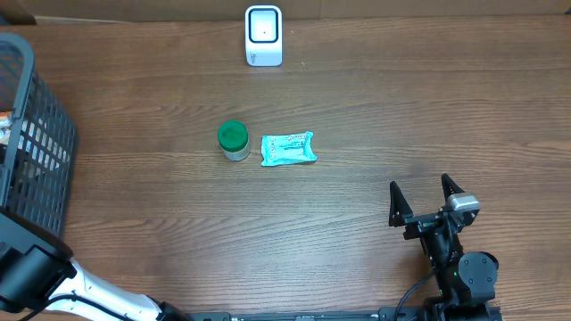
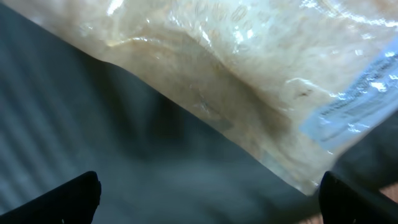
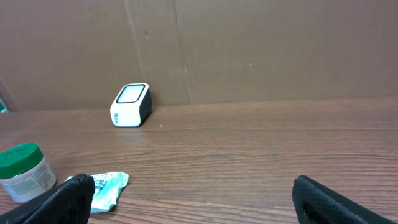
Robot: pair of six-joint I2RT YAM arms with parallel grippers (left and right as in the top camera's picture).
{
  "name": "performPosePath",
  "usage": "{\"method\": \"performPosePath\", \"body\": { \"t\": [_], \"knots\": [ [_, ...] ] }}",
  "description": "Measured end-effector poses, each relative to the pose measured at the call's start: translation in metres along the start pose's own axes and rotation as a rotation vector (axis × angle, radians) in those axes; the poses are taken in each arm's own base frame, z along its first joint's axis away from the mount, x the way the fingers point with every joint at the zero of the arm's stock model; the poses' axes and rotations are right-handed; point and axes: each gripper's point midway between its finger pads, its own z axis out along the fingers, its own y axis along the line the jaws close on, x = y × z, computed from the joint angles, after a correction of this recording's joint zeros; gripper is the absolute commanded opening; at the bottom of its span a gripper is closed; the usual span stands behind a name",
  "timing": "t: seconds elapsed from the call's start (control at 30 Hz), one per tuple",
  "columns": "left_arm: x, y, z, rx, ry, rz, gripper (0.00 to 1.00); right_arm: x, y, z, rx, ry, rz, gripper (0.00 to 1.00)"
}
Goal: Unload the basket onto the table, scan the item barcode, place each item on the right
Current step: 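Reach the left gripper into the basket and grasp the clear plastic bag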
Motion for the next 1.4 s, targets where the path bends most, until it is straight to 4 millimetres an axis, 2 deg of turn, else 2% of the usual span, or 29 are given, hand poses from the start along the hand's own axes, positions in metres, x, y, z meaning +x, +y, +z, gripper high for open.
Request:
{"method": "performPosePath", "body": {
  "t": [0.17, 0.33, 0.53, 0.77, 0.87, 0.9, 0.93, 1.0, 1.03, 1.07, 1.17, 1.4],
  "knots": [
    [0.005, 0.0, 0.02, 0.026, -0.012, 0.009, 1.0, 0.0, 0.0, 0.0, 0.0, 0.0, 0.0, 1.0],
    [-0.003, -0.011, 0.035, 0.102, -0.075, 0.061, 1.0, 0.0, 0.0, 0.0, 0.0, 0.0, 0.0, 1.0],
    [-0.026, -0.022, 0.039, 0.168, -0.212, 0.087, 0.96, 0.0, 0.0, 0.0, 0.0, 0.0, 0.0, 1.0],
    [-0.033, -0.025, 0.043, 0.211, -0.296, 0.103, 0.91, 0.0, 0.0, 0.0, 0.0, 0.0, 0.0, 1.0],
    [-0.035, -0.026, 0.044, 0.22, -0.324, 0.116, 0.78, 0.0, 0.0, 0.0, 0.0, 0.0, 0.0, 1.0],
    [-0.036, -0.027, 0.045, 0.224, -0.334, 0.119, 0.7, 0.0, 0.0, 0.0, 0.0, 0.0, 0.0, 1.0],
    [-0.035, -0.027, 0.046, 0.226, -0.34, 0.123, 0.49, 0.0, 0.0, 0.0, 0.0, 0.0, 0.0, 1.0],
    [-0.035, -0.03, 0.047, 0.238, -0.347, 0.124, 0.27, 0.0, 0.0, 0.0, 0.0, 0.0, 0.0, 1.0],
    [-0.033, -0.033, 0.047, 0.255, -0.343, 0.129, 0.11, 0.0, 0.0, 0.0, 0.0, 0.0, 0.0, 1.0],
    [-0.032, -0.036, 0.047, 0.267, -0.341, 0.134, 0.04, 0.0, 0.0, 0.0, 0.0, 0.0, 0.0, 1.0],
    [-0.033, -0.044, 0.045, 0.289, -0.355, 0.149, 0.04, 0.0, 0.0, 0.0, 0.0, 0.0, 0.0, 1.0],
    [-0.029, -0.049, 0.043, 0.319, -0.338, 0.155, 0.04, 0.0, 0.0, 0.0, 0.0, 0.0, 0.0, 1.0]
  ]
}}
